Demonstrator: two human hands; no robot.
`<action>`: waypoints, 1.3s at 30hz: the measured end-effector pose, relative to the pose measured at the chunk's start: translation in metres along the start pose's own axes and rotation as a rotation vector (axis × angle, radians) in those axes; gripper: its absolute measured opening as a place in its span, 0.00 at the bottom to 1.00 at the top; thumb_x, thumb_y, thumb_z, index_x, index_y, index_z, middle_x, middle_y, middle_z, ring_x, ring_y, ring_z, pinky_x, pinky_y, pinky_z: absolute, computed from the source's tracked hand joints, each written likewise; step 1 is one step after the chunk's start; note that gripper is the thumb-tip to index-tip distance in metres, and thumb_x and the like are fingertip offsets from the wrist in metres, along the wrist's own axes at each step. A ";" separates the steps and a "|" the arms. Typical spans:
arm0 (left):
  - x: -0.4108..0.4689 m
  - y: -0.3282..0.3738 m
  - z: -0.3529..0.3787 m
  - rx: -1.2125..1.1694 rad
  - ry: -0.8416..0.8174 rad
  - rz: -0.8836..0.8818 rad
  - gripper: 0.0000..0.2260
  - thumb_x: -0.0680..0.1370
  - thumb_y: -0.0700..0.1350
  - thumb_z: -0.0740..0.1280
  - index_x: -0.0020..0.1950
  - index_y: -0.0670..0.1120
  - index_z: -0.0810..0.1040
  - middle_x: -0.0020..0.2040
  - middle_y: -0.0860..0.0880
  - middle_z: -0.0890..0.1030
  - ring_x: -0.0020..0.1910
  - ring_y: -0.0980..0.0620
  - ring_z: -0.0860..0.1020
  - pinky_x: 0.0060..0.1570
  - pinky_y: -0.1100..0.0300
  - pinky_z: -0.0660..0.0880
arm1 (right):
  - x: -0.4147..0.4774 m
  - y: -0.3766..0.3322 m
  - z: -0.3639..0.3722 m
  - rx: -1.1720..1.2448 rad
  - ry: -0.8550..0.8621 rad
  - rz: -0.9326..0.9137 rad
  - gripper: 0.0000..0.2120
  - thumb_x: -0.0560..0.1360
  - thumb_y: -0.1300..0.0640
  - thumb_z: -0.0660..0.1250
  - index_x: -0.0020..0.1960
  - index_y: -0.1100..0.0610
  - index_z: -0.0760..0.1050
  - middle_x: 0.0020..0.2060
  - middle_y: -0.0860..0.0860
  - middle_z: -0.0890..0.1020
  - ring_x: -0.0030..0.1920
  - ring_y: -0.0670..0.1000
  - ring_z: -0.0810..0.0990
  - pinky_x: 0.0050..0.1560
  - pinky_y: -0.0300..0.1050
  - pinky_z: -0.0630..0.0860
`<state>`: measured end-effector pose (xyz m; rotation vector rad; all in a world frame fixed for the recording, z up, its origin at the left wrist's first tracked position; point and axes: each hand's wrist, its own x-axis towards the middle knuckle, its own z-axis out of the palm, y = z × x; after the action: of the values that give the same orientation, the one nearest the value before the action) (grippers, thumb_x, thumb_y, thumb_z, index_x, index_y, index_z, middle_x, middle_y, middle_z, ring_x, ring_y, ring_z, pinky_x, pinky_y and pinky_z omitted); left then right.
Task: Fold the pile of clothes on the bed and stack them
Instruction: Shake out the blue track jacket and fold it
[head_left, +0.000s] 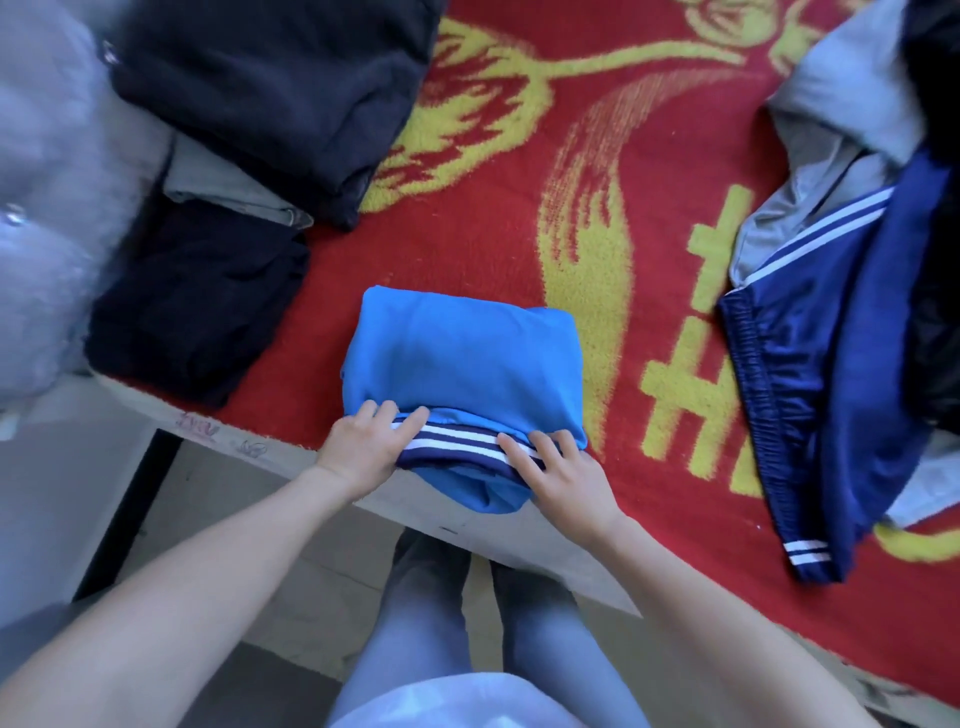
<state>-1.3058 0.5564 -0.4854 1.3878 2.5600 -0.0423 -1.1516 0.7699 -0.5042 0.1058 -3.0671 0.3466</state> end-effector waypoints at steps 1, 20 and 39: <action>0.001 0.002 -0.010 -0.009 -0.001 -0.028 0.39 0.47 0.35 0.76 0.55 0.46 0.68 0.31 0.44 0.75 0.25 0.45 0.74 0.17 0.65 0.64 | 0.003 0.003 -0.010 0.015 -0.019 -0.001 0.38 0.55 0.65 0.74 0.63 0.55 0.67 0.44 0.55 0.76 0.39 0.55 0.66 0.21 0.42 0.67; 0.024 0.041 -0.176 -0.004 -0.022 -0.246 0.32 0.58 0.44 0.77 0.62 0.48 0.77 0.42 0.48 0.78 0.38 0.48 0.79 0.25 0.59 0.68 | 0.078 0.065 -0.193 -0.096 -0.142 -0.163 0.46 0.47 0.49 0.82 0.62 0.49 0.67 0.41 0.47 0.79 0.41 0.49 0.65 0.18 0.35 0.64; 0.014 -0.137 -0.263 -0.091 0.342 -0.484 0.48 0.35 0.41 0.78 0.54 0.47 0.68 0.30 0.49 0.76 0.25 0.49 0.76 0.13 0.62 0.66 | 0.325 -0.018 -0.266 -0.375 0.019 -0.457 0.45 0.52 0.55 0.81 0.65 0.49 0.65 0.46 0.47 0.80 0.41 0.51 0.76 0.22 0.37 0.71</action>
<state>-1.4761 0.5279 -0.2441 0.7675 3.0776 0.2474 -1.4620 0.7922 -0.2216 0.7549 -2.9019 -0.2459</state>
